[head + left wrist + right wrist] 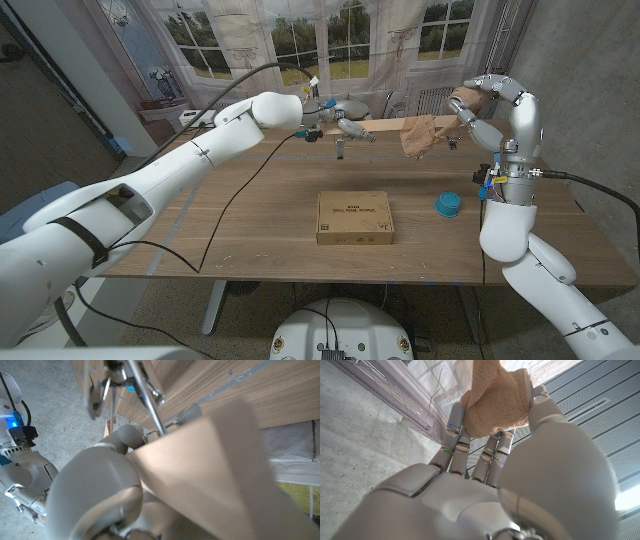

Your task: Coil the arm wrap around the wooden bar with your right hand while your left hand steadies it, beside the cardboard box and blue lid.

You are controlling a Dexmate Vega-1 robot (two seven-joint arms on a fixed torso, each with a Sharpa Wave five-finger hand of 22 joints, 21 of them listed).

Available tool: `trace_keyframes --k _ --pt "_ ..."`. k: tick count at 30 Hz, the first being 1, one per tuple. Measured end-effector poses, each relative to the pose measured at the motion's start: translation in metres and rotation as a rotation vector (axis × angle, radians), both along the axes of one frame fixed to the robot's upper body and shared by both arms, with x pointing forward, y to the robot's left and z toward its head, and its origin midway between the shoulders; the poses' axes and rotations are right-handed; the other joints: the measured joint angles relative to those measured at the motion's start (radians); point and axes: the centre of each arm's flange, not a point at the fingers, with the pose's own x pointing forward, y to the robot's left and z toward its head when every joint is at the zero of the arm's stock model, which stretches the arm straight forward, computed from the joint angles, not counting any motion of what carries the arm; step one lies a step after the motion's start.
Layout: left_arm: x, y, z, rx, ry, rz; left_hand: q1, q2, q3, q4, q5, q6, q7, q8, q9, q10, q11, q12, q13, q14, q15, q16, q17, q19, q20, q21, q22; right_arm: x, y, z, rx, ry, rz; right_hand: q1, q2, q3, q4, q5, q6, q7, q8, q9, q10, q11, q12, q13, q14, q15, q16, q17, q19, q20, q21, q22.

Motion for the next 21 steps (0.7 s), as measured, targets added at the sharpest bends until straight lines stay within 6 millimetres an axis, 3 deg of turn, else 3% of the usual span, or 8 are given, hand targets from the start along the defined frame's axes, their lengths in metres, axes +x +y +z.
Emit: trace_keyframes --k 21 --pt "-0.004 0.000 -0.004 0.007 0.005 0.013 0.001 0.001 0.000 0.000 0.000 0.000 0.000 0.001 -0.001 0.000 0.000 -0.001 0.000 0.000 0.000 0.000 -0.005 0.000 0.000 0.000 -0.002 0.040 0.003 0.065 -0.069 0.052 0.057 0.000 0.000 0.000 0.000 0.000 -0.003 -0.003 -0.004 0.000 0.000 0.000 -0.001 0.004 0.000 0.000 -0.005 0.000 -0.002 0.002 0.008 -0.001"
